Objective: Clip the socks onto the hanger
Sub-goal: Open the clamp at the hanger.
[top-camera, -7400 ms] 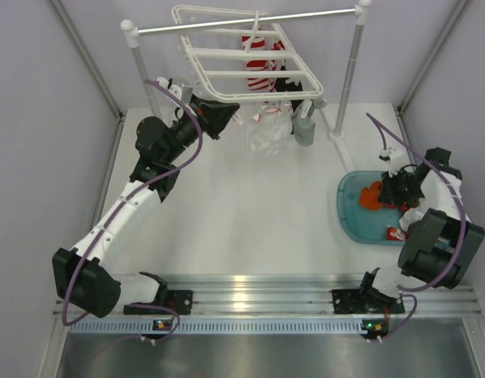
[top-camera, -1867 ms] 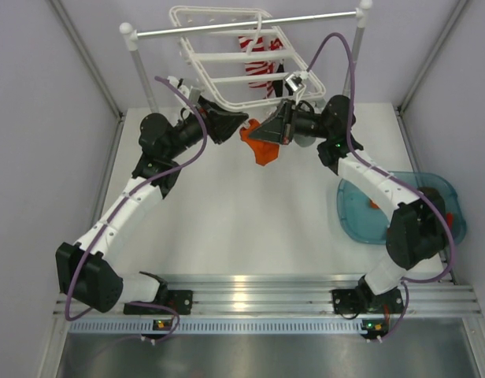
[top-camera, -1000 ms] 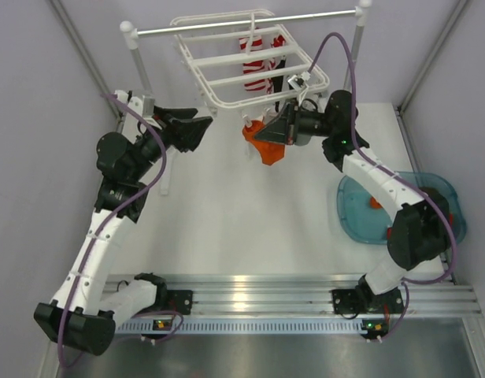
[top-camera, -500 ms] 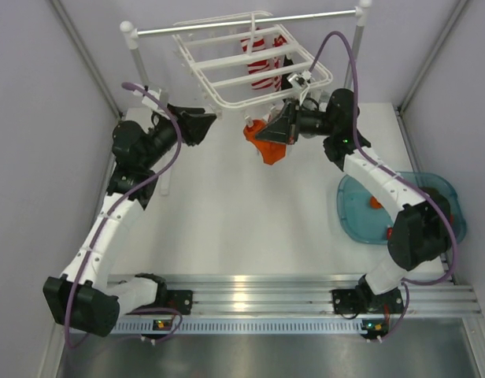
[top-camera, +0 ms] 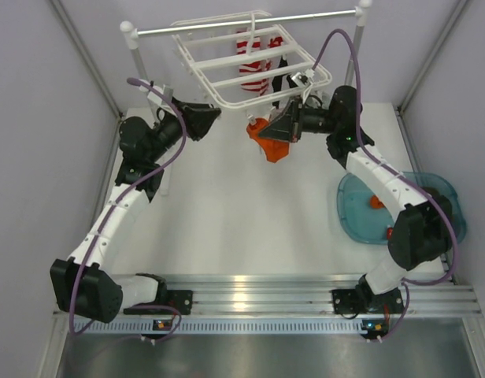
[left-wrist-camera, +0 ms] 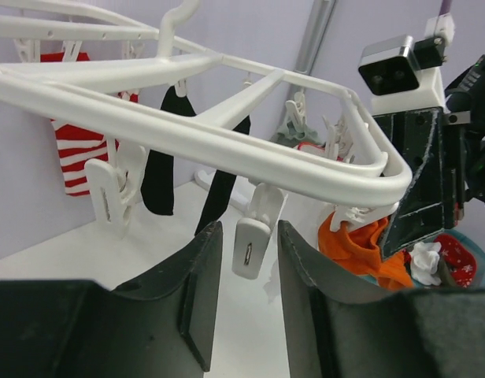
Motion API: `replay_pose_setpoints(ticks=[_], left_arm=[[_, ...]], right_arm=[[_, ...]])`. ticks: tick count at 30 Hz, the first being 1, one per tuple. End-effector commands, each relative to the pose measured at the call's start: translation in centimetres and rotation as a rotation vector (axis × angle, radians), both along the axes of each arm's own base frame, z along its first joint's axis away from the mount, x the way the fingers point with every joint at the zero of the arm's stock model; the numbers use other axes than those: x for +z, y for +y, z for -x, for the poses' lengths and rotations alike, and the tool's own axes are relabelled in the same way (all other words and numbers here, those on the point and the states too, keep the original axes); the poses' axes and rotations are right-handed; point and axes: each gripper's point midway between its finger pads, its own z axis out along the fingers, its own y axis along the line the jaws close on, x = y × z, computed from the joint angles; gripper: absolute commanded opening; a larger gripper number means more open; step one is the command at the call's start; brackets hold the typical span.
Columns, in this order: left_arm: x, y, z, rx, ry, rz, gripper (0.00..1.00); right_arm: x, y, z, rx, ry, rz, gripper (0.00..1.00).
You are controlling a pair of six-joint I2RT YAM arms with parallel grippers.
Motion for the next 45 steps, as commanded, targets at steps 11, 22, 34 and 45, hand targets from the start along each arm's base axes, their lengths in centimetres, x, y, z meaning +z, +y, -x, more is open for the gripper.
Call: replay_pose_setpoints(ticks=[11, 22, 34, 45], left_arm=[[4.3, -1.0, 1.7, -0.098, -0.130, 0.019, 0.09], [4.1, -1.0, 1.6, -0.099, -0.096, 0.020, 0.00], [3.7, -0.9, 0.9, -0.016, -0.029, 0.028, 0.00], [3.8, -1.4, 1.4, -0.031, -0.009, 0.037, 0.00]], right_arm=[[2.5, -1.5, -0.6, -0.059, -0.104, 0.029, 0.25], [4.7, -3.4, 0.5, -0.231, -0.245, 0.057, 0.45], [6.8, 1.4, 1.7, -0.321, -0.339, 0.058, 0.38], [6.1, 4.7, -0.2, -0.371, -0.397, 0.026, 0.41]])
